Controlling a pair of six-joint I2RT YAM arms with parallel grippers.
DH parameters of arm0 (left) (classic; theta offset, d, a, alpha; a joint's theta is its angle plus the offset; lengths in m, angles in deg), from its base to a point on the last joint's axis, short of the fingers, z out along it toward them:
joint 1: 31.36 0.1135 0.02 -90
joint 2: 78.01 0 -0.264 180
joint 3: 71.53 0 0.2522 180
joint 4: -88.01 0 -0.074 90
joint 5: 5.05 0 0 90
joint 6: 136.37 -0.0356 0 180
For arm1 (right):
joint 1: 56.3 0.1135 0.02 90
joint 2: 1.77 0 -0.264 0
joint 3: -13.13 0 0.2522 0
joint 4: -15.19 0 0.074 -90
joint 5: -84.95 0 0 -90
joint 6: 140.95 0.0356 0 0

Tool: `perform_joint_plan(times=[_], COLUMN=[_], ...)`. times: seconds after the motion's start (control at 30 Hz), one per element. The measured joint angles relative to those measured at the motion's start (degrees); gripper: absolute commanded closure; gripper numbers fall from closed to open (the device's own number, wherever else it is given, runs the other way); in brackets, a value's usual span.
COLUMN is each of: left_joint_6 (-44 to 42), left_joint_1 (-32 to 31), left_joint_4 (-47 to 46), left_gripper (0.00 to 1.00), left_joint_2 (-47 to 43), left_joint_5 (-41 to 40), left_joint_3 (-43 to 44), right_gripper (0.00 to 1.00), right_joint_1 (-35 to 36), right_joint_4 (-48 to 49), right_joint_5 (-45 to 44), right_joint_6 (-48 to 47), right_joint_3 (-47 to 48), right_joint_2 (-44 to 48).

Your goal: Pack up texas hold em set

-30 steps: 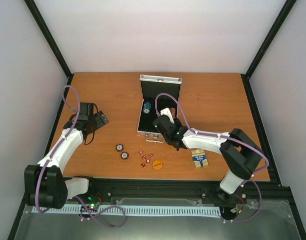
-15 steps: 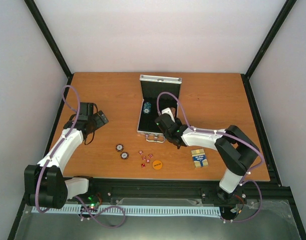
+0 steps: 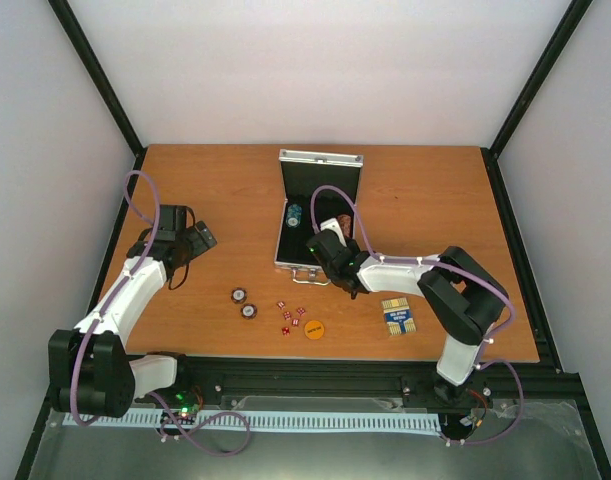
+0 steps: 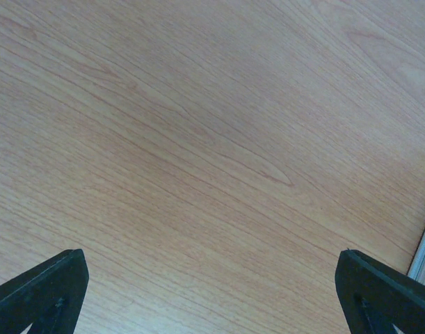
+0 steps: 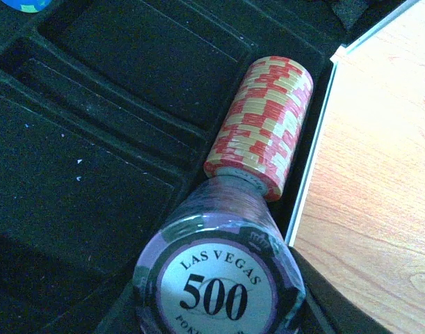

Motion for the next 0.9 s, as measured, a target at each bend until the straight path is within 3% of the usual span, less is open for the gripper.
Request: perform_joint_plan(times=[0.2, 0.37, 0.9], left_joint_6=[0.00, 0.00, 0.00], left_joint_1=[0.00, 0.00, 0.00], left_joint_4=[0.02, 0.02, 0.02], left_gripper=[0.00, 0.00, 0.00], left_joint_2=[0.00, 0.00, 0.00], left_joint_5=[-0.02, 0.00, 0.17], left_joint_3=[-0.04, -0.04, -0.09], right_gripper=[0.27, 0.07, 0.00], right_joint_1=[0.00, -0.28, -0.74], right_joint_4=[-0.72, -3.39, -16.94], right_joint_5=[-0.31, -0.13, 8.70], right_joint_6=[1.18, 1.86, 2.78], right_joint_3=[-0.02, -0.24, 6.93], right_joint_2=[0.50, 3.34, 12.79])
